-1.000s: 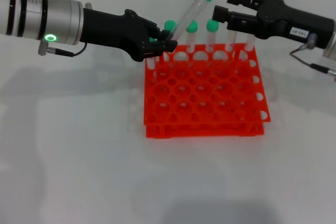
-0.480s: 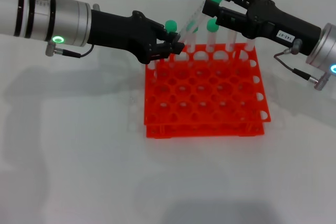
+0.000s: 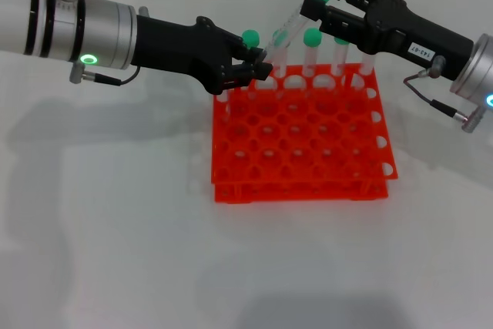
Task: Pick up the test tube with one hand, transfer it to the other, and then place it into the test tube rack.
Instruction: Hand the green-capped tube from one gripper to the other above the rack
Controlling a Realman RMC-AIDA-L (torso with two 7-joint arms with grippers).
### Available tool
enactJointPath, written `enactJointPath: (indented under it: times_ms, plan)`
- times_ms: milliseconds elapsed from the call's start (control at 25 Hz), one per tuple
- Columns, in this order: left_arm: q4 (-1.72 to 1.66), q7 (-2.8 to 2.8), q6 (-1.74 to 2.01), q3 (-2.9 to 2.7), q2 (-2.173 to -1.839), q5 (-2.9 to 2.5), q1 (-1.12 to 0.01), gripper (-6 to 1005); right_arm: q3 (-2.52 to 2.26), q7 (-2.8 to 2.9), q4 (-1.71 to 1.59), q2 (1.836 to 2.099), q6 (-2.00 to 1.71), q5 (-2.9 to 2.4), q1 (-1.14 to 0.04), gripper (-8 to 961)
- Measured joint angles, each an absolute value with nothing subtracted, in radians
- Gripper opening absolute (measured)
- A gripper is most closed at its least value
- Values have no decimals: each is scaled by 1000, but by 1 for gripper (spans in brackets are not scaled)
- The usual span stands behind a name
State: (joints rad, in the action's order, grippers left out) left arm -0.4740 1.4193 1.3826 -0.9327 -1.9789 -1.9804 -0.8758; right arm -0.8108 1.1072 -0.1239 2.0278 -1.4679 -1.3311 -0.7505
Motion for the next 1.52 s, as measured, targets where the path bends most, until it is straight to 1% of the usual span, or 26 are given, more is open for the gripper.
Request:
enactJointPath:
  times_ms: [640, 960, 1320, 1520]
  plan:
    - [-474, 1419, 1388, -937, -1982, -1980, -878, 235, -813, 1107, -118, 2028, -1468, -1330, -750, 678]
    - [-474, 1421, 1388, -937, -1983, -1979, -875, 238, -817, 1106, -118, 2028, -1471, -1330, -751, 263]
    - [-522, 1557, 1381, -941, -1989, -1998, -879, 242, -815, 1106, -118, 2028, -1477, -1330, -749, 263]
    - [-602, 1662, 1387, -955, -2015, -2038, -868, 244, -816, 1106, -121, 2028, -1484, -1337, -747, 262]
